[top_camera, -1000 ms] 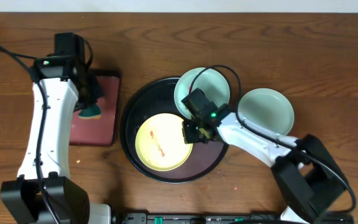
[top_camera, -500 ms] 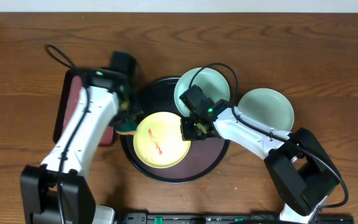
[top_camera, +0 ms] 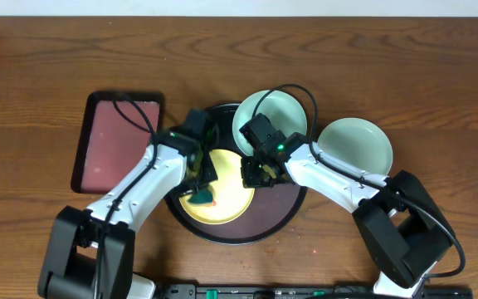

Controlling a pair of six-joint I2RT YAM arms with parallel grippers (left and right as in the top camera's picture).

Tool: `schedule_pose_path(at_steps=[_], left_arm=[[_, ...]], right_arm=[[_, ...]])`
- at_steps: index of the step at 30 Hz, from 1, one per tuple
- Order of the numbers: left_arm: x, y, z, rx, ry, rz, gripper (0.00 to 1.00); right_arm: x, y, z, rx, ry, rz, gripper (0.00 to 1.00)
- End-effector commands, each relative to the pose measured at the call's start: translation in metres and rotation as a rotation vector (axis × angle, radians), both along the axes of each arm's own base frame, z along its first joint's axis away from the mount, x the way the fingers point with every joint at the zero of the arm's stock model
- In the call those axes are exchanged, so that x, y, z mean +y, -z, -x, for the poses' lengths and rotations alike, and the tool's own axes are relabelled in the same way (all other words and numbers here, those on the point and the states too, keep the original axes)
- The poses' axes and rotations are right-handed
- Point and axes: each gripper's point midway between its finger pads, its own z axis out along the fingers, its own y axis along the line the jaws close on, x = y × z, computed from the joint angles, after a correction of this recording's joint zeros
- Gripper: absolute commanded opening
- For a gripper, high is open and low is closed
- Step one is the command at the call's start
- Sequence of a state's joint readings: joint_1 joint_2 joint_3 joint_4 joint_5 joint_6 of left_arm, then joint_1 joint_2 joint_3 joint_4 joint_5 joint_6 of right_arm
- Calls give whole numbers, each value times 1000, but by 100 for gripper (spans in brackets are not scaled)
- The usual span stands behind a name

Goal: Clean dirty plates on tray and stack at the side
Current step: 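Scrub the yellow plate with the sponge in the left gripper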

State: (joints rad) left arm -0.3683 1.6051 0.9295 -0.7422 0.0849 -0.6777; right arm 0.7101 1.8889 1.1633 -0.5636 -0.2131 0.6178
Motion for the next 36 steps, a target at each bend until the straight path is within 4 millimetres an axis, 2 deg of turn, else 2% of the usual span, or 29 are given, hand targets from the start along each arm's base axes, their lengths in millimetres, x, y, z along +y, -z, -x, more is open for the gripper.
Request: schedule_pose_path(at_steps=[1,6,11,15,18,22,24,26,28,30,33,34,36], left_arm=[[-3,14,15,24,-11,32,7],[-17,24,22,26,66,106,7],[-55,13,17,-50,385,304,7],[-57,12,11,-82,415,308,7],[-28,20,-1,-91,214,134,7],[24,24,1,-85,-131,-120,7],[35,23,4,-89,-205,-173,8],[33,23,4,-85,-215,-165,7],[26,24,7,-66,-178,-131,8],[8,25,9,-39,-38,-41,8],[-32,20,13,-35,251,170,8],[-53,14,16,-52,391,290,7],[-68,8,19,-72,487,379,8]], right_arm=[[1,-2,-6,0,21,-7,1],[1,-2,-6,0,21,-7,1],[1,-2,-6,0,21,-7,1],[1,-2,-6,0,21,-7,1],[1,-2,-6,2,21,-6,1],[1,-2,-6,2,21,-6,1],[1,-2,-6,2,21,-6,1],[1,-2,-6,2,21,-6,1],[1,-2,-6,2,21,-6,1],[1,-2,-6,2,21,-6,1],[1,-2,-6,2,21,-6,1],[1,-2,-6,2,21,-6,1],[1,-2,-6,2,20,-6,1]])
